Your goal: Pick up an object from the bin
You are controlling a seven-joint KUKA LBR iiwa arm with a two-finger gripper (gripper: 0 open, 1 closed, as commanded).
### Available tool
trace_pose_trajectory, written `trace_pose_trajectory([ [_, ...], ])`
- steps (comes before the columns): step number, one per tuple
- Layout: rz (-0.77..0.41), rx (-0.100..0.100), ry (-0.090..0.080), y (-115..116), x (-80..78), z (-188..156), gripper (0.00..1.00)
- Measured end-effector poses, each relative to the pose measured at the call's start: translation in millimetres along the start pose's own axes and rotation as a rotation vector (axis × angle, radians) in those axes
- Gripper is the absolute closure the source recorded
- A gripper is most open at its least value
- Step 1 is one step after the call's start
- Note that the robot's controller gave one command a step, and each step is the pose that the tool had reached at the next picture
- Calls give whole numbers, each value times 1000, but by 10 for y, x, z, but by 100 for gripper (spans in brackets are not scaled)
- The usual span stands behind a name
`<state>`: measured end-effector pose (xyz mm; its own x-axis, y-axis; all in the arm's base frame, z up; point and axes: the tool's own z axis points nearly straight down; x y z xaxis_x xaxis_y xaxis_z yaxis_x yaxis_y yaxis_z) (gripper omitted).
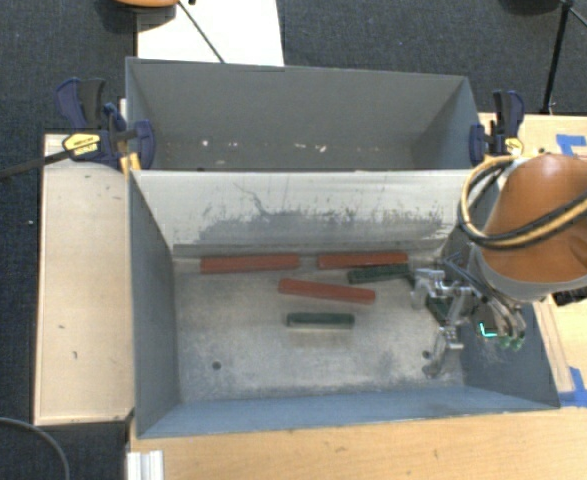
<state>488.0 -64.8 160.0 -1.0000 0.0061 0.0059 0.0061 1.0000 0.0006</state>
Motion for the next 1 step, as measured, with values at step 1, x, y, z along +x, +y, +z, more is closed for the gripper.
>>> trace_pose_trajectory([
  [1,-2,1,-8,2,-19,-34,0],
])
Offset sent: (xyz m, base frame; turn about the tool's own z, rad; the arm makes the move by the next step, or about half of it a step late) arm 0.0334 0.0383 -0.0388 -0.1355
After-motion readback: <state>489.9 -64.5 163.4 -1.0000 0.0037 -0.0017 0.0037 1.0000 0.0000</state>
